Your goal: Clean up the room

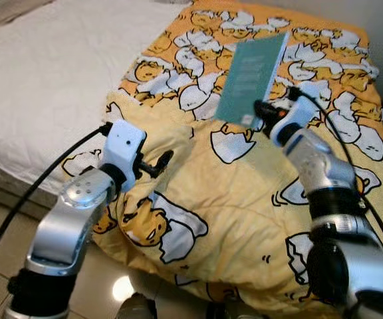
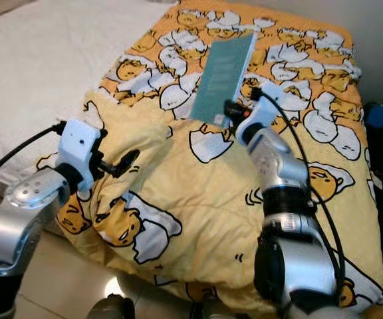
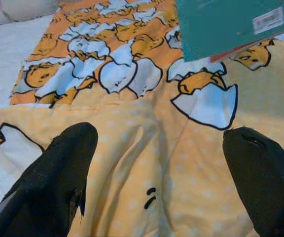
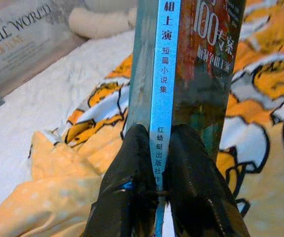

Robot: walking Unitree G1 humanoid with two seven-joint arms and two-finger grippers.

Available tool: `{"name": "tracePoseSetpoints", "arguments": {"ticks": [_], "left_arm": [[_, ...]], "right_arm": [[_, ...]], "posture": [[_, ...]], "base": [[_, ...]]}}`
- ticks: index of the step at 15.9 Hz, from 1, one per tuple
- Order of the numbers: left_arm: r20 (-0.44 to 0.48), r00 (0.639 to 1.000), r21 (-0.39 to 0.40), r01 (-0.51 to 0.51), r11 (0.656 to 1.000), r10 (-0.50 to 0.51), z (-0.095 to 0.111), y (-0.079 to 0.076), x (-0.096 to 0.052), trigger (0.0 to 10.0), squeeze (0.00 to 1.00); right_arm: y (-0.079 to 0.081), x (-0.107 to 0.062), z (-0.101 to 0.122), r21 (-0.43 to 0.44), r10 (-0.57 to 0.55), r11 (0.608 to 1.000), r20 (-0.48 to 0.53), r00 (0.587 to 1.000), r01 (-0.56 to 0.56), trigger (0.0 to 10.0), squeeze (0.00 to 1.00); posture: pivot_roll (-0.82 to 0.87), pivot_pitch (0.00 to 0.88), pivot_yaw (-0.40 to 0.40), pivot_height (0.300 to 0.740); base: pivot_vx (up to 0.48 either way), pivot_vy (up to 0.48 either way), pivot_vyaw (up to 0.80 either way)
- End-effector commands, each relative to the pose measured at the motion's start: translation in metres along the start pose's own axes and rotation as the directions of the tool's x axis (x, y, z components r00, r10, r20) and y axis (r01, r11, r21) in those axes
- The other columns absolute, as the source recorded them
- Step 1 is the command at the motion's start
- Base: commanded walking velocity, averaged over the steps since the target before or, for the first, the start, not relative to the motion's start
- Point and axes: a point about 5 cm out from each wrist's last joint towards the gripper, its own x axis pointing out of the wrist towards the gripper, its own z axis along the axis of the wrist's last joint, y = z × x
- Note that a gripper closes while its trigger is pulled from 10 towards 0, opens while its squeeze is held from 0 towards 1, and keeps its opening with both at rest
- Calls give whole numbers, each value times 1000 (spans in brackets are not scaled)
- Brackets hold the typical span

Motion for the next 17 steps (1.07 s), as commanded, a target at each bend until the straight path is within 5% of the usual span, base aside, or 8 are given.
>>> {"name": "tracePoseSetpoints", "arguments": {"ticks": [1, 5, 8, 11, 14, 16, 17], "left_arm": [[14, 999, -13, -50, 999, 50, 0, 2, -1, 10000, 1000], [23, 995, -142, -93, 986, 97, -3, -3, 1, 10000, 1000], [80, 994, -283, -46, 958, 72, 4, -13, 12, 10000, 1000], [128, 991, -376, 10, 926, 41, 14, -15, 23, 10000, 1000], [243, 970, -516, 142, 845, -15, 36, -17, 47, 10000, 1000], [269, 962, -541, 187, 820, -42, 45, -18, 59, 10000, 1000], [269, 962, -538, 193, 821, -50, 46, -19, 61, 10000, 1000]], "right_arm": [[4, -5, 5, -66, 8, 998, 32, 999, -5, 0, 0], [11, -17, -4, -176, -20, 984, 45, 999, 27, 0, 0], [18, -29, -9, -415, -18, 909, 59, 998, 41, 0, 0], [25, -30, -11, -505, 3, 862, 75, 997, 36, 0, 0], [45, -25, -12, -721, 90, 693, 93, 992, 5, 0, 0], [55, -23, -13, -816, 140, 579, 96, 986, -3, 0, 0], [57, -23, -13, -823, 142, 569, 100, 985, 1, 0, 0]], "posture": [[40, 0, -38, 740], [38, 0, -20, 740], [22, 0, -5, 740], [27, 0, -8, 740], [36, 0, -12, 740], [30, 0, -1, 740], [29, 0, 1, 740]], "base": [[0, 0, 0], [0, 0, 0], [0, 0, 0], [0, 0, 0], [0, 0, 0], [0, 0, 0], [0, 0, 0]]}}
